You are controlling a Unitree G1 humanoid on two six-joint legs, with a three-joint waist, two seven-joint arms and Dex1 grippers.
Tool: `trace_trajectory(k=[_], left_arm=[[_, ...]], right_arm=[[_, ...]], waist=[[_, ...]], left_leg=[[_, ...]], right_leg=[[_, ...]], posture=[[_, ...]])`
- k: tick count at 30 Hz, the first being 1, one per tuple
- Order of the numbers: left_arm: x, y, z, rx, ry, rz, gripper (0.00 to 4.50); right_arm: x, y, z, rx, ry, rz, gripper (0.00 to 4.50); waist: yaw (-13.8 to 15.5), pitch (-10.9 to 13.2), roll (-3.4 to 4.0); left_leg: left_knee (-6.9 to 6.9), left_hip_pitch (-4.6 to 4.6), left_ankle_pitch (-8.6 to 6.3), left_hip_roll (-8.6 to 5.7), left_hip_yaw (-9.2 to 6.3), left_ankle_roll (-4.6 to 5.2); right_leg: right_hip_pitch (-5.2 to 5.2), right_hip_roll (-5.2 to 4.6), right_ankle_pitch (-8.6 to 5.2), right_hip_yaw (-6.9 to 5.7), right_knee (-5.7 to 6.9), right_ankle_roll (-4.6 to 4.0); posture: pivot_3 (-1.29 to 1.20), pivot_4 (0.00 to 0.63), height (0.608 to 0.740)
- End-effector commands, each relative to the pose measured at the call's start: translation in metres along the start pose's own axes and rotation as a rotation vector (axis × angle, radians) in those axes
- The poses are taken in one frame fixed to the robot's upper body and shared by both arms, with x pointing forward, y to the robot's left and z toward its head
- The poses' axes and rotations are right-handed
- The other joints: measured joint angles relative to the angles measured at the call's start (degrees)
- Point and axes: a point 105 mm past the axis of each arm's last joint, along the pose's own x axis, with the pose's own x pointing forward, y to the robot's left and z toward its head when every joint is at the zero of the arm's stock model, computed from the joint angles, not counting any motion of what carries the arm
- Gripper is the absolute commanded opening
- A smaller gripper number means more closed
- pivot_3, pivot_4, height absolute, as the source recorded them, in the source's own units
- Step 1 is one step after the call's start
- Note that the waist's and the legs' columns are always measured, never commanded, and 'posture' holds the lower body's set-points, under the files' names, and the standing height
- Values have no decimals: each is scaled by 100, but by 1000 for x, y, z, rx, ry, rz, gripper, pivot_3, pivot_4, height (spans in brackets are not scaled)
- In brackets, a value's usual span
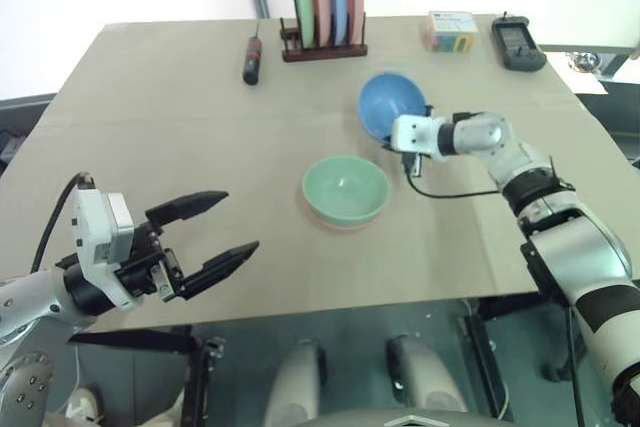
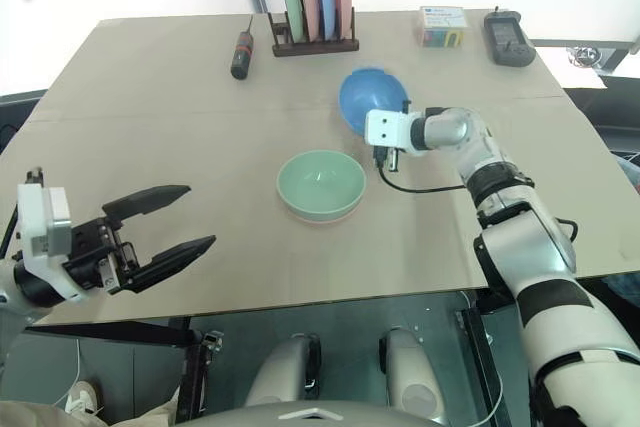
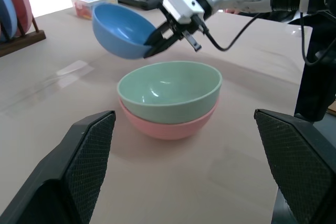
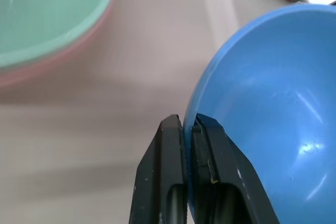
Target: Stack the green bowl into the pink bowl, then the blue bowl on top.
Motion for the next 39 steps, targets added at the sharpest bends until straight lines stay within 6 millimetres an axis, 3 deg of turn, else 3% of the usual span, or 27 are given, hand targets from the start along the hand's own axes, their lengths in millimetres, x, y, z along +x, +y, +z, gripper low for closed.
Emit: trace_trajectory(k=[1, 5, 9, 13, 14, 15, 21, 26, 28, 32, 35, 39], left_arm=[[1, 2, 2, 21, -15, -8, 4500], [2, 5, -1, 6, -13, -19, 4500], [2, 6, -1, -8, -8, -25, 4500], [4, 7, 1, -2, -7, -23, 4500], [5, 8, 1, 4, -3, -20, 4500], [6, 8, -1, -6, 10, -16, 4500], [10, 12, -6, 32, 34, 30, 4500], [4, 11, -11, -13, 6, 27, 4500], [-11, 16, -16, 11, 37, 50, 4500], [-39, 25, -21, 19, 68, 102, 4500], [-47, 30, -24, 37, 99, 124, 4500], [-46, 32, -26, 25, 117, 95, 4500]], right_arm=[[-36, 12, 75, 45, -242, 140, 91], [-41, 47, 103, 137, -280, 235, 91], [-24, 68, 98, 226, -263, 261, 91], [-6, 76, 74, 276, -194, 231, 963], [-6, 78, 70, 279, -180, 233, 1563], [-9, 78, 69, 288, -181, 229, 1778], [-40, 68, 75, 379, -234, 141, 4372], [-79, 65, 56, 428, -184, -5, 4443], [-107, 72, 33, 462, -77, -72, 4443], [-155, 83, 8, 507, 71, -175, 4443], [-176, 87, 8, 487, 105, -214, 4443], [-185, 92, 13, 472, 109, -221, 4443]], waist=[[40, 4, 7], [69, 4, 6], [75, 3, 4], [91, 2, 3], [100, 2, 3], [118, 2, 3], [120, 3, 2], [140, 1, -7], [156, 1, -9], [144, 1, -9], [111, 1, -9], [107, -2, -13]], left_leg=[[-2, -1, 0, -1, -3, 0], [-4, 6, 0, 6, -3, 0], [5, 12, 0, 8, -1, 1], [18, 8, 0, 8, 6, 0], [18, 8, 0, 7, 6, 0], [18, 5, 0, 7, 6, 0], [9, -5, 0, 3, 4, -1], [10, -1, 0, 3, 3, 0], [9, -3, 0, 2, 4, 0], [5, -4, -1, 1, 13, 0], [7, 5, -1, 4, 15, 0], [15, 12, -1, 6, 17, 0]], right_leg=[[0, 0, 0, -1, 0, 0], [-1, 4, -10, -6, 2, -15], [0, 6, -19, -7, 8, -27], [-1, 5, -19, -4, 9, -26], [0, 5, -19, -4, 9, -27], [-1, 5, -18, -4, 7, -27], [-3, 0, -17, -5, -3, -26], [0, 0, -18, -6, -2, -26], [0, -1, -19, -6, -6, -26], [-3, -5, -22, -3, -15, -24], [0, -3, -33, -1, -12, -4], [3, -3, -34, 1, -7, -2]], posture=[[0, 150, 740], [0, 150, 740], [0, 150, 740], [0, 150, 740], [0, 150, 740], [0, 150, 740], [0, 150, 740], [0, 150, 740], [0, 150, 740], [0, 150, 740], [0, 150, 740], [0, 150, 740]])
